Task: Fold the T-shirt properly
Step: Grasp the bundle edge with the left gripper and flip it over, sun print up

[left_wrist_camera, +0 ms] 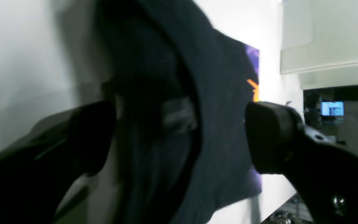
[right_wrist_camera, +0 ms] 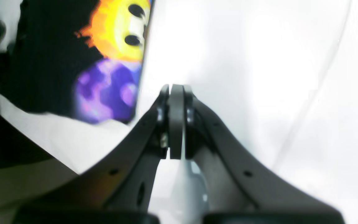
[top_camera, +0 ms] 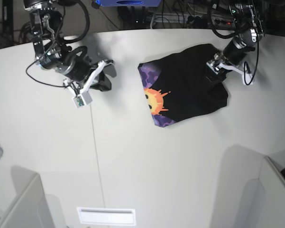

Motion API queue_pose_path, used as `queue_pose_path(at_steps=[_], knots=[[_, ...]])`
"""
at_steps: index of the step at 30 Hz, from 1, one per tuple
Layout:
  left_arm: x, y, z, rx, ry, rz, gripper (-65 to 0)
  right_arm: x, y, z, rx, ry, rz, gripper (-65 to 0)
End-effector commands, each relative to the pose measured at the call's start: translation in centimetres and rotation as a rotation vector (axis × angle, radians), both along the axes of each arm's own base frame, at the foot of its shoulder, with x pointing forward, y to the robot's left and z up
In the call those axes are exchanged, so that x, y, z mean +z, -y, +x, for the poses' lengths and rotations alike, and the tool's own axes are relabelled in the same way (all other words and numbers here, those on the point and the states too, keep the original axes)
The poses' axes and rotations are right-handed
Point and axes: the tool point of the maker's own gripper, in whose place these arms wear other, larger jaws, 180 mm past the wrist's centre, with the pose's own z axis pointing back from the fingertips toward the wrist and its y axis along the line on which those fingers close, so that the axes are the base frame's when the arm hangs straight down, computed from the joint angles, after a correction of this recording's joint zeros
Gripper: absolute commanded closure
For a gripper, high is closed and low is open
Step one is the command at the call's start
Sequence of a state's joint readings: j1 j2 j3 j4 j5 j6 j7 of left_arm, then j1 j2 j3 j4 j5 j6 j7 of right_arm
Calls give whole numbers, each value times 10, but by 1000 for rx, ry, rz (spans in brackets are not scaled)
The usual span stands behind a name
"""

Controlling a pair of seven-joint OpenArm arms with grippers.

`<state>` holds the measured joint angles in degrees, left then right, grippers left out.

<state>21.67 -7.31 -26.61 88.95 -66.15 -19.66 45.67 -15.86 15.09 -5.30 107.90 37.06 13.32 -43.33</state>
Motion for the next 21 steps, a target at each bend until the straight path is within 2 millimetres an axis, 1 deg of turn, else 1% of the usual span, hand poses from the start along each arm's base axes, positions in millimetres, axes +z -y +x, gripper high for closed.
queue_pose_path(at_steps=[1, 4, 5, 7, 9, 12, 14, 15, 16, 18, 21], knots=[[-2, -2, -1, -19, -14, 42, -645, 13, 3, 8, -13, 53, 25, 0], [-14, 1, -4, -71, -56, 133, -642, 10, 23, 5, -62, 48, 9, 0], [-16, 1, -4, -85, -63, 156, -629, 8, 30, 4, -80, 43, 2, 0], [-21, 4, -6, -105, -79, 172, -561, 6, 41, 2, -110, 39, -7, 0], [-23, 7, -6, -125, -85, 185, -439, 5, 52, 0, -140, 33, -19, 0], [-24, 16, -6, -156, -85, 181, -224, 2, 65, -4, -175, 23, -33, 0], [-24, 15, -6, -180, -86, 195, -82, -1, 73, -8, -196, 11, -41, 0], [-24, 17, -6, -196, -88, 201, -23, -2, 75, -10, -203, 7, -45, 0], [-24, 19, -4, -212, -85, 207, 0, -2, 77, -11, -208, 4, -47, 0], [-23, 22, 0, -255, -80, 222, 0, -4, 84, -15, -224, -5, -55, 0], [-24, 30, -1, -328, -85, 244, 0, -7, 91, -20, -243, -17, -65, 0]])
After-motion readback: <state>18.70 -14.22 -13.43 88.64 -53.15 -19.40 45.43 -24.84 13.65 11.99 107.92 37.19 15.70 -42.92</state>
